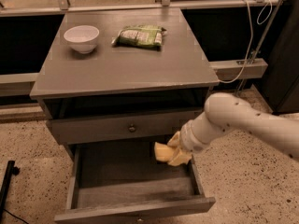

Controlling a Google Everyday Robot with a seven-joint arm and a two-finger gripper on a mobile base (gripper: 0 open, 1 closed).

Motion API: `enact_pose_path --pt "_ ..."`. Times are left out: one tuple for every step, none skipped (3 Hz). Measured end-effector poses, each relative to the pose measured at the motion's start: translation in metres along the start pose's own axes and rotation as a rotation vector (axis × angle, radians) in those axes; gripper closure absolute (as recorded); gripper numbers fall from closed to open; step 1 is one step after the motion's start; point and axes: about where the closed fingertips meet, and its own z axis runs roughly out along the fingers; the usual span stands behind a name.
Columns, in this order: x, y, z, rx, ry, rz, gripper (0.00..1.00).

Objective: Place sponge into middle drawer

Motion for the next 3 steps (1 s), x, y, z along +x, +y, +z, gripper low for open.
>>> enact_pose_path --pt "0.031 0.01 0.057 0.037 0.056 -0.017 1.0" --pt "0.055 -0.006 0.1 0.15 0.131 -0.031 0.73" --pt "0.064 -0.028 0.119 0.261 0.143 -0.029 0.42"
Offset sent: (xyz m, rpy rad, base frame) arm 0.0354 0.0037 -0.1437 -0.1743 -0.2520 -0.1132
